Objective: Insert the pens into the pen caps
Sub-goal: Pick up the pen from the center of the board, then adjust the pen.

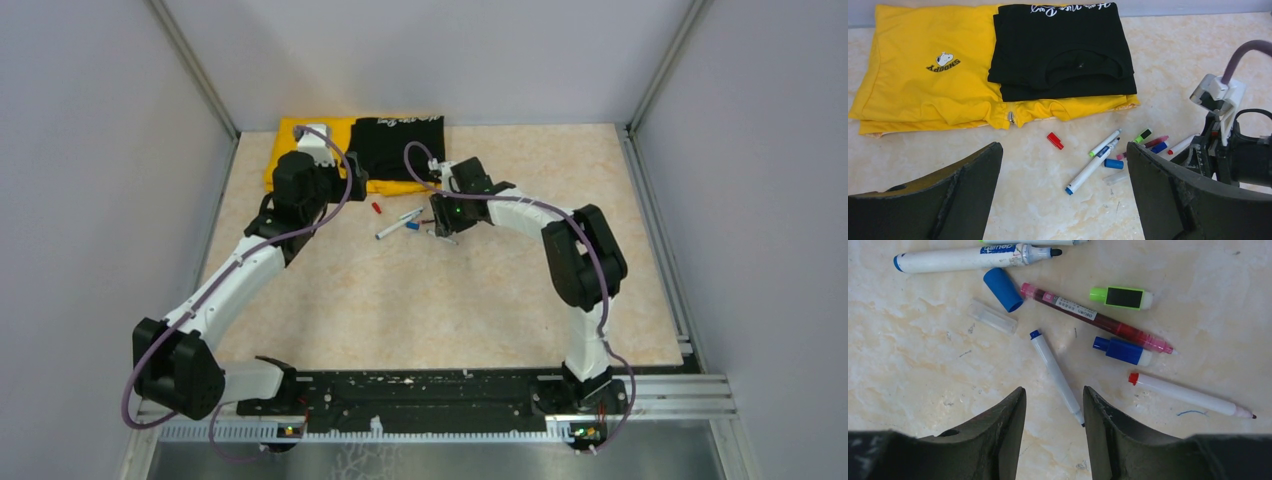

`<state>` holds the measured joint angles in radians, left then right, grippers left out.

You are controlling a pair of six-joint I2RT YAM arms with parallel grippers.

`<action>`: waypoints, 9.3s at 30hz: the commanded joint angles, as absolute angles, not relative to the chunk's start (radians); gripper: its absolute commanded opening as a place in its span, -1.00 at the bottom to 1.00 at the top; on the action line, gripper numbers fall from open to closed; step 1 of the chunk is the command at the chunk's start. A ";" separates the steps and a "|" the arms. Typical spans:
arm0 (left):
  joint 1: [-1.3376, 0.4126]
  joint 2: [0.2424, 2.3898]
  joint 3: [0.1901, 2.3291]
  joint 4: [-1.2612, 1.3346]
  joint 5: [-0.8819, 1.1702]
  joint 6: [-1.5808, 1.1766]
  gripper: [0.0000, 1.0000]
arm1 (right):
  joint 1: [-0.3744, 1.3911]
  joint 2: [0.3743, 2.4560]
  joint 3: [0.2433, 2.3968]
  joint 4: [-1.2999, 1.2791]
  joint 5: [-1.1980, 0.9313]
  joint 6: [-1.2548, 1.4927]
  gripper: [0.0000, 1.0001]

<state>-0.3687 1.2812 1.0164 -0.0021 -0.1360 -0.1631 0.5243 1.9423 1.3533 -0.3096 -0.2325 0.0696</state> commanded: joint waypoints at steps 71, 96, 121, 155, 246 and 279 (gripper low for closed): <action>-0.364 1.253 0.996 -0.017 0.101 -0.184 0.98 | 0.604 1.395 0.839 0.270 -0.407 0.099 -1.00; -0.444 1.291 0.996 -0.135 0.533 -0.126 0.70 | 0.749 1.257 0.677 0.408 -0.514 -1.028 -1.00; -0.523 1.375 1.071 -0.237 0.607 -0.049 0.10 | 0.894 1.244 0.643 0.466 -0.178 -1.478 -1.00; -0.534 1.340 1.029 -0.179 0.454 -0.082 -1.00 | 0.906 0.940 0.415 0.807 -0.162 -0.707 0.15; -0.535 1.329 0.973 -0.035 0.637 -0.066 -0.28 | 0.798 1.315 0.749 0.615 0.152 0.961 -1.00; -0.535 1.341 0.995 -0.069 0.560 -0.069 -1.00 | 0.798 1.269 0.749 0.600 0.132 0.855 -0.22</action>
<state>-0.5350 1.3449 0.9684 -0.0677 0.5903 -0.0746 0.8017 1.3323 0.7162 0.5777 0.1314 0.9268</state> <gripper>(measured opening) 0.170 0.345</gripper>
